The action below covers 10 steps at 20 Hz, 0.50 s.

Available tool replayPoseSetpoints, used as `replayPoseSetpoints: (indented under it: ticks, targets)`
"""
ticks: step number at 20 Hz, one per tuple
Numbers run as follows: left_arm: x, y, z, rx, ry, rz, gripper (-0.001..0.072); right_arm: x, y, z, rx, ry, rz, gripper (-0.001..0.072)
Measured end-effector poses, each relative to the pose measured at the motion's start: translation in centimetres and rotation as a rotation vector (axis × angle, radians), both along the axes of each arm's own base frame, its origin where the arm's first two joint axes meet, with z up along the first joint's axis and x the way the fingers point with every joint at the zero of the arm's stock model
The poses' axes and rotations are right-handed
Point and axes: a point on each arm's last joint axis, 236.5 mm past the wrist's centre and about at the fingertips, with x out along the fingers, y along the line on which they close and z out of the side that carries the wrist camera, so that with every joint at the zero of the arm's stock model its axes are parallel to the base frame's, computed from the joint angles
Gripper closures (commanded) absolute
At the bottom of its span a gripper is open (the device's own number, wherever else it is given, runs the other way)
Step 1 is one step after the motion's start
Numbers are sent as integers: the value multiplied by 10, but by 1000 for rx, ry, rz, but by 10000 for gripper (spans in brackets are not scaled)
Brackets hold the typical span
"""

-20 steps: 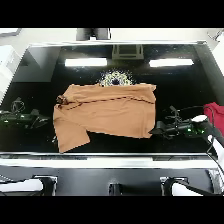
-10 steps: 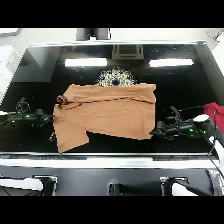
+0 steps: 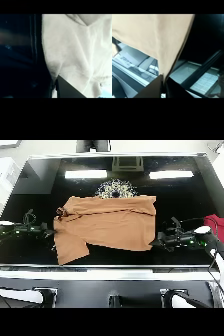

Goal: Fold the clothes and pants, and hang the long-sleeved shirts on hangers.

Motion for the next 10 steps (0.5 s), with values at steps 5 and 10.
replayPoseSetpoints:
  ticks: [5,10]
  targets:
    - [39,-18,65,-72,-129,-19,689,42,13,51,-42,-233,34,685]
    - [92,-47,182,-21,-365,-77,690,138,10,144,-335,-607,-28,685]
